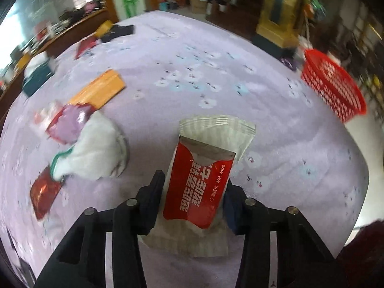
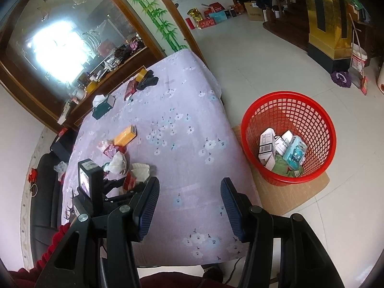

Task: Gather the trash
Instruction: 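Grasp the red wet wipe packet with the left tool while the right tool grasps the green-trimmed towel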

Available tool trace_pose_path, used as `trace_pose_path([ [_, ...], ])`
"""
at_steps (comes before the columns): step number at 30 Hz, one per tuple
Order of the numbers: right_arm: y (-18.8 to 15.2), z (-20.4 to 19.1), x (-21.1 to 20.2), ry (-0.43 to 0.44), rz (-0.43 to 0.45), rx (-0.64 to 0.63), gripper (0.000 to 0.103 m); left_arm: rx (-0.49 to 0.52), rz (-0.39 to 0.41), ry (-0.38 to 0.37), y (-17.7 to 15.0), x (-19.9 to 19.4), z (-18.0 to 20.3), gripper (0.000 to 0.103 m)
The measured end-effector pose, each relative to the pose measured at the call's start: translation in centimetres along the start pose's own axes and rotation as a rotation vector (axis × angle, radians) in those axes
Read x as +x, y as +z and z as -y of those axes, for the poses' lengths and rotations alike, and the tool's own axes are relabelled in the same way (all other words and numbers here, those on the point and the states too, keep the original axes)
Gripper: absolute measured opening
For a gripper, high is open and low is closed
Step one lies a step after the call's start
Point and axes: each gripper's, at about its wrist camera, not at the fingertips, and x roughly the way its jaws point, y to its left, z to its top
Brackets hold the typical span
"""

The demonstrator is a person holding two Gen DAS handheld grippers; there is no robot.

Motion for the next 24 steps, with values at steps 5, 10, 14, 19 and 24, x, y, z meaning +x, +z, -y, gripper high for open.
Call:
trace_pose_path([
  [5,1.0,-2.4,2.3,0.027,-0.029,-0.055,0.057,-0.167,0.089,-0.062,-2.3,-4.1,-2.1,0.042],
  [10,1.9,-5.5,7.1,0.095,-0.117,-0.098,0.057,-0.266,0.137,-0.045,-4.9,-8.0,-5.1,0.042],
  [14,1.6,-10.1,11.8,0.139,-0.192,-0.185,0.057,-0.369,0.154,-0.005,-7.7,-10.7,-8.7,0.042],
  [19,0.7,-16.1,17.8,0.177,-0.264,-0.289,0.061,-0.44,0.158,0.047,-10.3,-12.9,-12.0,0.042],
  [24,0.5,-20.8,22.8,0.143,-0.25,-0.397,0.066,-0.485,0.151,0.071,-12.7,-14.4,-14.2,0.042],
])
